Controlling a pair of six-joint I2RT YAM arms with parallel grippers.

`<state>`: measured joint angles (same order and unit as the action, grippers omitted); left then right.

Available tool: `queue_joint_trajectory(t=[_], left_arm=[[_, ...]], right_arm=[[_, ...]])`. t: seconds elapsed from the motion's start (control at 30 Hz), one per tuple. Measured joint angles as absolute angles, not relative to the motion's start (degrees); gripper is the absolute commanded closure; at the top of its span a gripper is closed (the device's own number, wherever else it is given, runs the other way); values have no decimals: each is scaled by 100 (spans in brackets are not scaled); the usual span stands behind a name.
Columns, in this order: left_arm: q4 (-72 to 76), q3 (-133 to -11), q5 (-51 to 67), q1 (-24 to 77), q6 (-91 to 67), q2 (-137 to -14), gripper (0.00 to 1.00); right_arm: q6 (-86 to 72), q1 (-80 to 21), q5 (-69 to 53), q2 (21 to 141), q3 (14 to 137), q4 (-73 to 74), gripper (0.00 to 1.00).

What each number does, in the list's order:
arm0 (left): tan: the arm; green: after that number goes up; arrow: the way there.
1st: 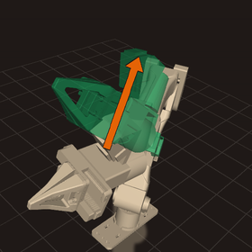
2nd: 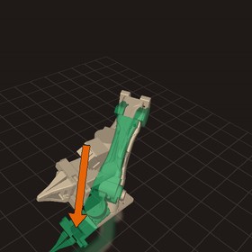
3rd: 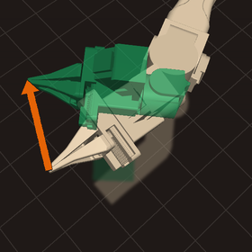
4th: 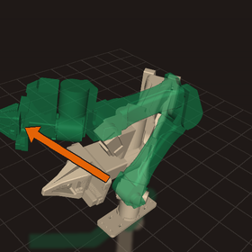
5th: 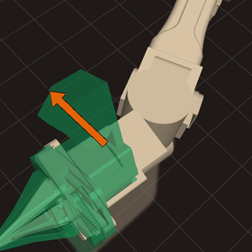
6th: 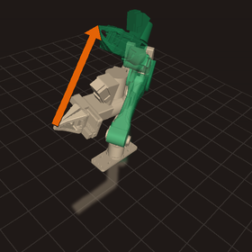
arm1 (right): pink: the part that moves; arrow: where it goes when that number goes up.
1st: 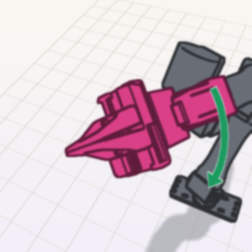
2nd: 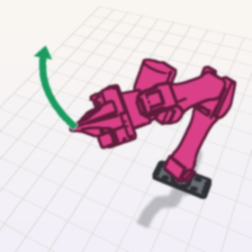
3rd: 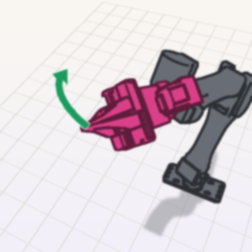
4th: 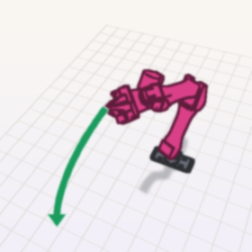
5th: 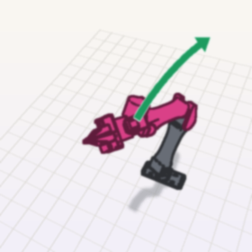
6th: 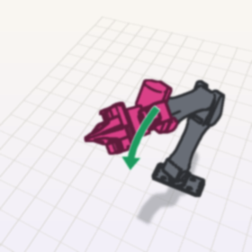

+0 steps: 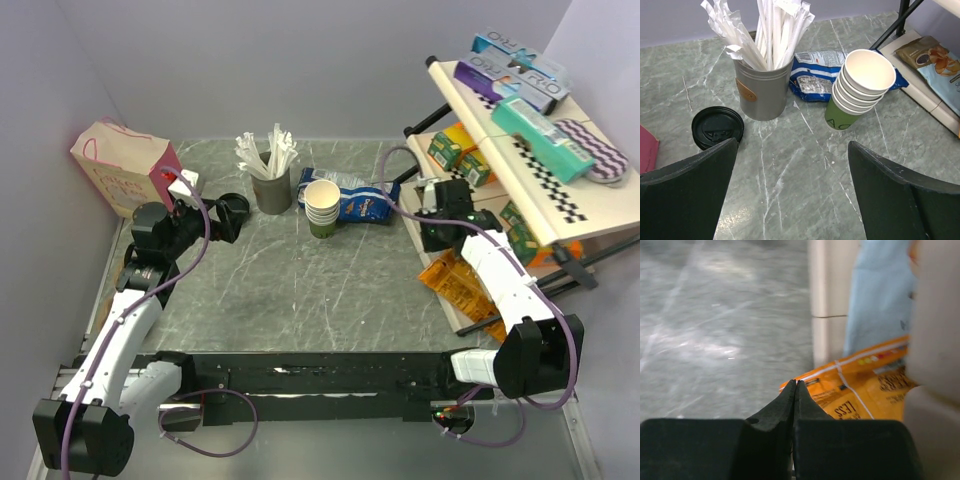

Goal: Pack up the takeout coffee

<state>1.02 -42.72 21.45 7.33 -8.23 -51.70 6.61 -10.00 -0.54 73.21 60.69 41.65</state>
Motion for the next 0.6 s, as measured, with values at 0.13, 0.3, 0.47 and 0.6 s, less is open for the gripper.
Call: queue_joint_trajectory(t=[0.13,0.3,0.47,0.6], left_arm=[[204,-4250,2182,738,-882,-5203,2],[279,-4180,2265,738,-915,-5266,2],[191,-4169,2338,742,-812,-5288,2],[54,-4169,2471,751,-666,-5288,3]], right_arm=[[733,-532,16,7341,6075,4215,100],[893,-526,-904,7491,6195,4405,70],[1350,-871,-2165,7658,6654,4554,54],[2123,-1177,-3013,7924,7365,4635,50]])
